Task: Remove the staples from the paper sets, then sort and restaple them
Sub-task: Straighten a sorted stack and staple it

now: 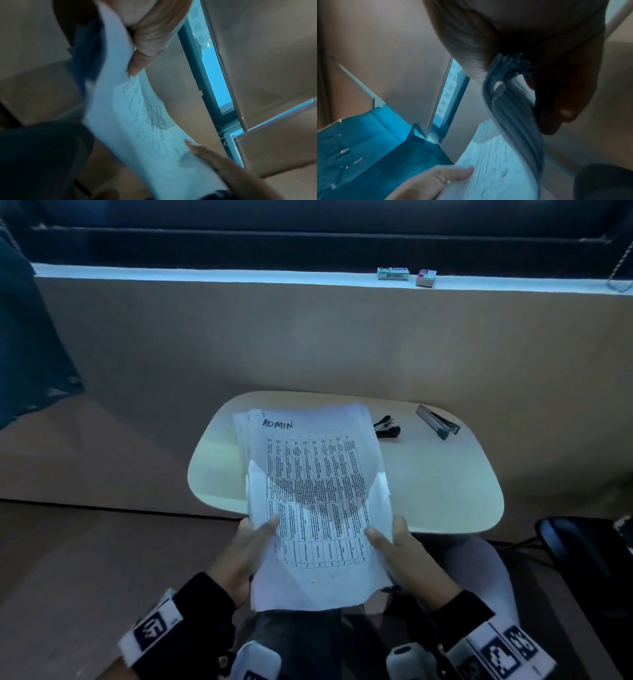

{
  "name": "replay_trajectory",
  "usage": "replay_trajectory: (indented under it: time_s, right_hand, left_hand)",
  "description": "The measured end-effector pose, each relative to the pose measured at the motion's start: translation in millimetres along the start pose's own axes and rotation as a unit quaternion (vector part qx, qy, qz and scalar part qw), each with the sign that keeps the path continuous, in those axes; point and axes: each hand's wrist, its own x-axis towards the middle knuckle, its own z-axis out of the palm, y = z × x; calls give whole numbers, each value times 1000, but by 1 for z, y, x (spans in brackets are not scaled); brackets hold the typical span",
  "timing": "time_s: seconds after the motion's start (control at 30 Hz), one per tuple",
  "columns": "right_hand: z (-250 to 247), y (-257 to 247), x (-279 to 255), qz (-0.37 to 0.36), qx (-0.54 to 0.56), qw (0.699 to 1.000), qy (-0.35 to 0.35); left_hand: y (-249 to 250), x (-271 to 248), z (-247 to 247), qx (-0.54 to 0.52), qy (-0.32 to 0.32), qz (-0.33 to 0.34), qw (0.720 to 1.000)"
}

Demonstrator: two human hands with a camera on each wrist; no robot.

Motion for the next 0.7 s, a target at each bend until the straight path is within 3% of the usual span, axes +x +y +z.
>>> replay_trajectory:
  time_s: [0.13,0.23,0.37,0.47,0.53,0.7]
  right_hand:
    - [-17,-13,5,4,24,999,-25]
    - [-41,-33,8,-52,70,994,-60]
    - [-55,-62,15,-187,66,979,48]
    - [-66,-82,21,-233,81,966,76]
    - [-79,-96,28,-248,168,952,69]
    - [-114,-137,30,-337,307,886,87]
  left_hand:
    - [4,10,-5,116,50,116,985]
    - [16,7,2,189,41,226,955]
    - [51,14,23,201,59,373,904]
    - [79,23,40,135,25,402,905]
    - [95,34,48,124,14,412,903]
    - [111,49,66,130,-81,403,902]
